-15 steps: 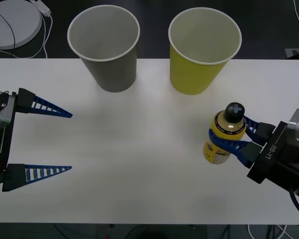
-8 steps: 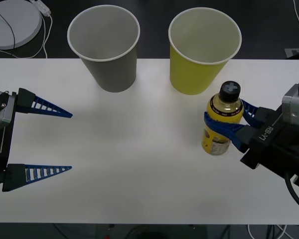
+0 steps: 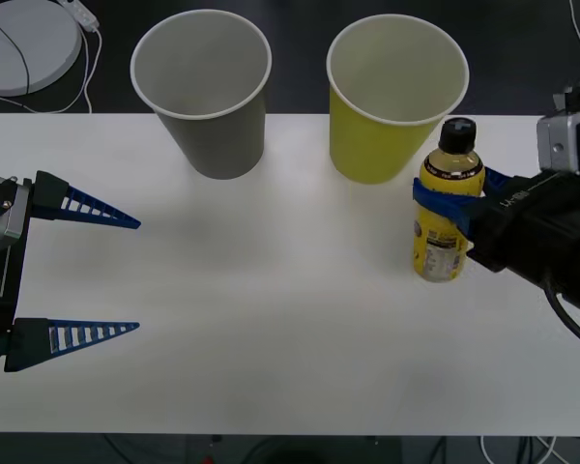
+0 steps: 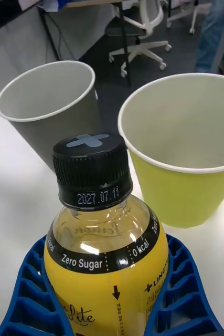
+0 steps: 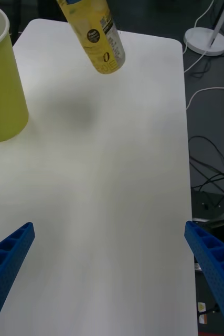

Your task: Put the can into the green bin and the plastic bottle into the gray bin

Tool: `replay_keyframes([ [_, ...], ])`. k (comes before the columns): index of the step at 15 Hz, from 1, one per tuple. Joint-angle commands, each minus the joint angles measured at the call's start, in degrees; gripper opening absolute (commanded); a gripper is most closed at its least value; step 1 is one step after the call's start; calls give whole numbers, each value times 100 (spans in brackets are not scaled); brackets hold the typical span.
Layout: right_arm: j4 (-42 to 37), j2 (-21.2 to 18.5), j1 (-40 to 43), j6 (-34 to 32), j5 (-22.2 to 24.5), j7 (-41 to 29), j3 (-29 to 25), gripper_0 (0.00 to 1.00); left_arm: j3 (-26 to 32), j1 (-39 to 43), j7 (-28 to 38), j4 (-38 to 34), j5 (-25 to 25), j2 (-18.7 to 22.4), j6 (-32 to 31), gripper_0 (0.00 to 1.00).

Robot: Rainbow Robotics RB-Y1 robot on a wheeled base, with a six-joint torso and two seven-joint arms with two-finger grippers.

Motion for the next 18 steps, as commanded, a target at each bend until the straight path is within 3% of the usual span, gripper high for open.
replay_keyframes([
  [1,1,90,-667,589,-747,33,0,0,0,0,0,0,0,0,0,100],
  [9,1,204,-2996,1987,-2751,297,18,0,0,0,0,0,0,0,0,100],
  [13,1,441,-3831,2277,-3727,1202,27,0,0,0,0,0,0,0,0,100],
  [16,1,652,-4420,2699,-4228,1800,97,0,0,0,0,0,0,0,0,100],
  [18,130,731,-4930,2866,-4237,1941,457,0,0,0,0,0,0,0,0,100],
])
